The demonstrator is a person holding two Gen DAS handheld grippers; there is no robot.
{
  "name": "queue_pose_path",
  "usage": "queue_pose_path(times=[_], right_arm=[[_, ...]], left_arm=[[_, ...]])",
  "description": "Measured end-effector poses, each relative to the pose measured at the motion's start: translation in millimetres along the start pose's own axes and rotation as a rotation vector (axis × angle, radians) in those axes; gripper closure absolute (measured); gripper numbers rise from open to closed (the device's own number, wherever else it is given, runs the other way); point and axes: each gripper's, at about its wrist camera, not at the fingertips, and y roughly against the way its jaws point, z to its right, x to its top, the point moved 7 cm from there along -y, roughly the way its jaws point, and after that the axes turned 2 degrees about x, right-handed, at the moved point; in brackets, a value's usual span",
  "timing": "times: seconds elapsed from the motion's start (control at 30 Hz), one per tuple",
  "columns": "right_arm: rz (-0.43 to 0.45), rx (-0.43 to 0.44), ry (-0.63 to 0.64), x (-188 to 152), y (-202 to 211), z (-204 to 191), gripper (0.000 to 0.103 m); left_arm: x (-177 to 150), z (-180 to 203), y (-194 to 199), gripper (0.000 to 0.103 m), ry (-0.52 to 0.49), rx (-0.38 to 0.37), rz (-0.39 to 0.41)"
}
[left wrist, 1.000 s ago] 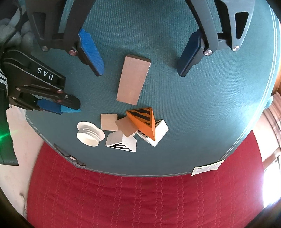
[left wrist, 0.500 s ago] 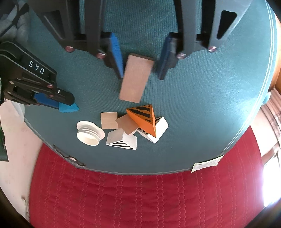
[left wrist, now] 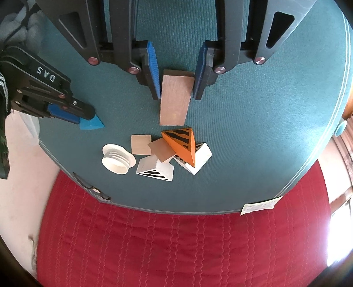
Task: Organize rigid objects
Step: 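Carry the blue block into the clear bowl and open the right gripper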
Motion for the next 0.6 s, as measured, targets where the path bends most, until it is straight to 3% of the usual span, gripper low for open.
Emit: queue_pose_path(times=[0.6], right_arm=[[0.061, 0.037, -0.029, -12, 45, 8, 0.072]], left_arm=[[-11, 6, 11, 0.072, -0.006, -0.011, 0.005]])
